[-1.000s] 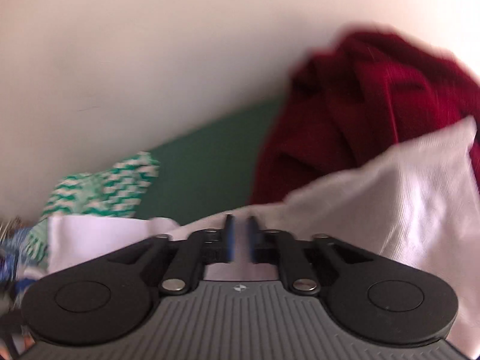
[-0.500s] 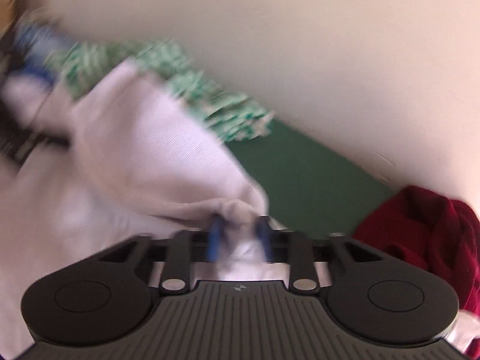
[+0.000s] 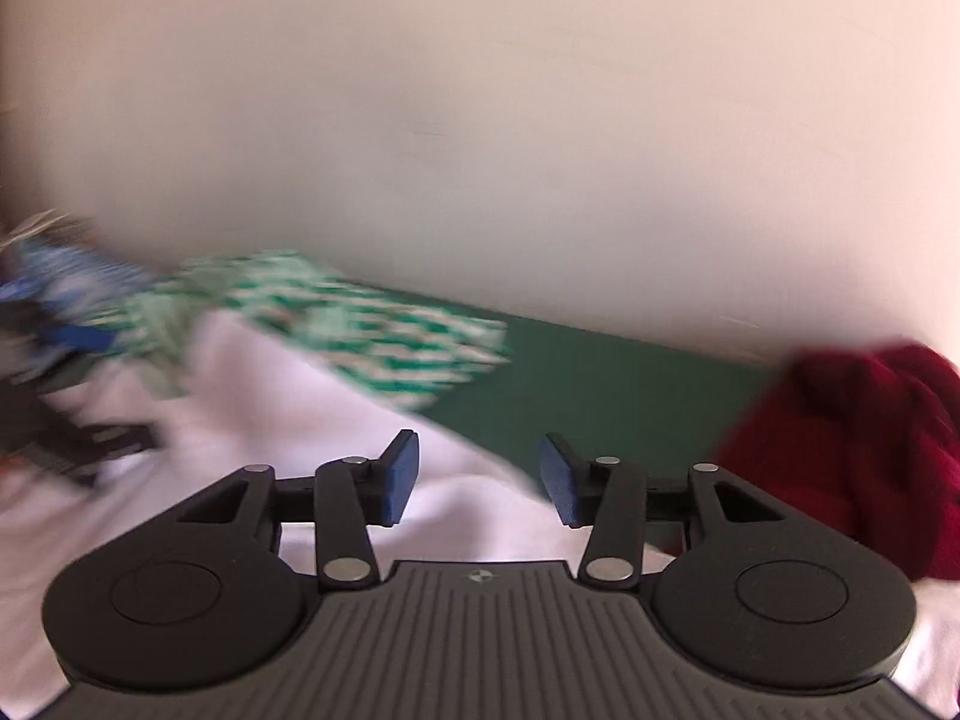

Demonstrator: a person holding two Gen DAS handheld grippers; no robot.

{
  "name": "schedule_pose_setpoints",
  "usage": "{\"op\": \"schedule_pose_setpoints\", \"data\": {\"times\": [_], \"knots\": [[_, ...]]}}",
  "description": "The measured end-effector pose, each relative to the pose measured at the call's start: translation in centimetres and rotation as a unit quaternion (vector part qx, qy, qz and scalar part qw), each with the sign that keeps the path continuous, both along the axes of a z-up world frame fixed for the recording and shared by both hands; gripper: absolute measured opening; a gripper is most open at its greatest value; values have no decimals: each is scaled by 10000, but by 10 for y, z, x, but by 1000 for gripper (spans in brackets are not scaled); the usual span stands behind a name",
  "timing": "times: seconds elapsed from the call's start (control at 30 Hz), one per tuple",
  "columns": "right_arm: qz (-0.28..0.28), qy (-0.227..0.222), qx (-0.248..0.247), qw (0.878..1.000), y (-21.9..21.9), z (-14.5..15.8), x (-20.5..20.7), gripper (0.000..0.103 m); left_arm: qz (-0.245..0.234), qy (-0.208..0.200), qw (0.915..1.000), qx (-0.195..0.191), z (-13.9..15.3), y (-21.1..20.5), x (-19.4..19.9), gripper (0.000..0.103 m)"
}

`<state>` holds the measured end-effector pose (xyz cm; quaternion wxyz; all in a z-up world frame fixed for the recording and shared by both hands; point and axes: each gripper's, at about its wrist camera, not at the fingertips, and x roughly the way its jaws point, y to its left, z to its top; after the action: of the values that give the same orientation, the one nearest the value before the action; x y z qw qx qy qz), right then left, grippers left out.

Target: Fold clothes

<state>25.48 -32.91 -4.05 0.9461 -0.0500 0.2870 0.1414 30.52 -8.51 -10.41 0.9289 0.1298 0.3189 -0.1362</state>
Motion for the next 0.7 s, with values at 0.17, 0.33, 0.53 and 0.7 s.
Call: {"op": "schedule_pose_setpoints", "data": {"times": [0.17,0.33,0.53,0.7], "knots": [[977,128,-624,9932,49,-21,0,51,-15,112,9999,-99,2,2,2,103],[662,165,-332,9971,64,-34,24,11,-170,-33,9995,249,0,-3,-13,103],[-197,254,1268,9914,31,-34,48,13,-165,98,9996,197,-18,1,-28,103],[-253,275,677,9970,38,-45,49,29,-66,113,9999,68,-28,2,-33,102]]}}
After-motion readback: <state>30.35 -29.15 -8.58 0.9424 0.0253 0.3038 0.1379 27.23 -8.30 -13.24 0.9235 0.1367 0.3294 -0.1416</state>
